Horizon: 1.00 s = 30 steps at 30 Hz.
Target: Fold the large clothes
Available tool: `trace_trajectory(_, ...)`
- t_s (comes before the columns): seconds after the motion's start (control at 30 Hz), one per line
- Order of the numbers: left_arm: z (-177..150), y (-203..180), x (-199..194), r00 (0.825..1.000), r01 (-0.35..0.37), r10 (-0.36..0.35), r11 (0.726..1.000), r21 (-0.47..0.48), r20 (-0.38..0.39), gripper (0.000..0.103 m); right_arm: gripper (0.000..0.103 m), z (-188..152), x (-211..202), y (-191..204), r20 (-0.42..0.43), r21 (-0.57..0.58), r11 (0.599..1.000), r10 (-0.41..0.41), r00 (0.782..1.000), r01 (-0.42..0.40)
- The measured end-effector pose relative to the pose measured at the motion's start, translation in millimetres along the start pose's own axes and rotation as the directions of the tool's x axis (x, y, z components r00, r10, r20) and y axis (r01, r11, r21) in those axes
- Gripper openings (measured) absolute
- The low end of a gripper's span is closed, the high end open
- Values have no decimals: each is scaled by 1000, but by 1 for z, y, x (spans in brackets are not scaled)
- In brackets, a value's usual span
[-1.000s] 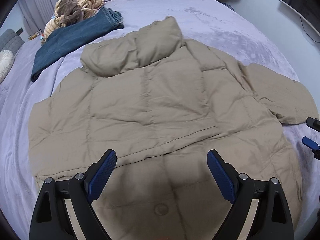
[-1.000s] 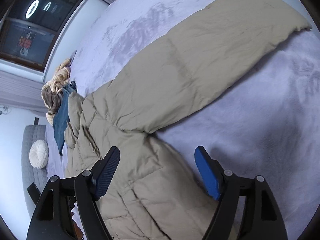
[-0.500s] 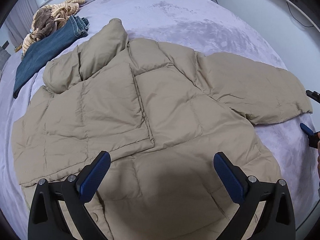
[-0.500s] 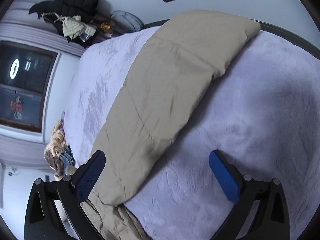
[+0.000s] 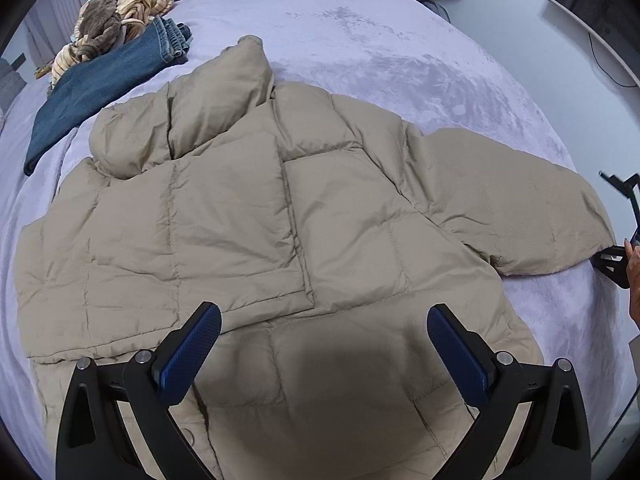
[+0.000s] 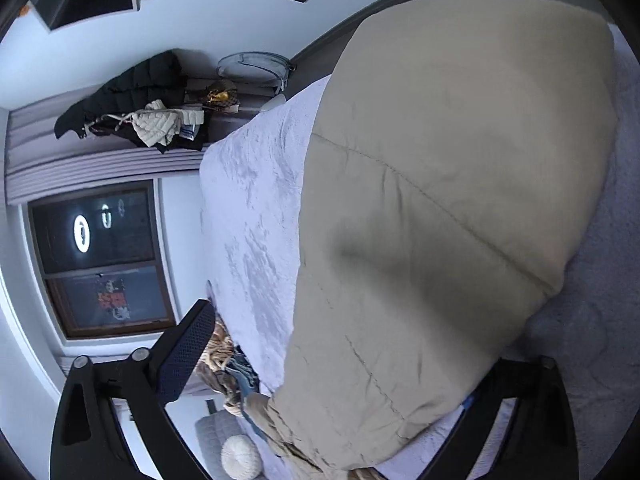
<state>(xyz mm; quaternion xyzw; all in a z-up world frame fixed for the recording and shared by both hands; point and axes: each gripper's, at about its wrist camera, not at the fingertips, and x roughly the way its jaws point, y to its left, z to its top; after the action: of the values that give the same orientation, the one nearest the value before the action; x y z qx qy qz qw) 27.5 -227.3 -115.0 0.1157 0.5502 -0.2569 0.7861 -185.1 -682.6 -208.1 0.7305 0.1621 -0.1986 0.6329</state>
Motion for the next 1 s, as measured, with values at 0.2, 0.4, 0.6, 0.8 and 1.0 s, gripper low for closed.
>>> trace_trajectory(0.2,0,39,-7,1000,-24,26,998,-63,17,103,9,-22,16,44,-17,-179,982,-69,997,65)
trace_trajectory(0.4,-9,91,-16,998,-43,48,993,-107,47,103,9,-102,43,138,-47,-540,840,-97,994,57)
trace_trajectory(0.6,-22,161,-31,994,-69,83,980,-187,69,103,9,-235,96,205,-134,-786,617,-128,983,-27)
trace_trajectory(0.8,-39,228,-40,987,-109,134,960,-259,84,103,9,-381,150,213,-199,-931,350,-243,949,-106)
trace_trajectory(1.0,-59,272,-35,983,-138,169,937,-322,69,103,9,-460,194,146,-160,-970,234,-418,894,-64)
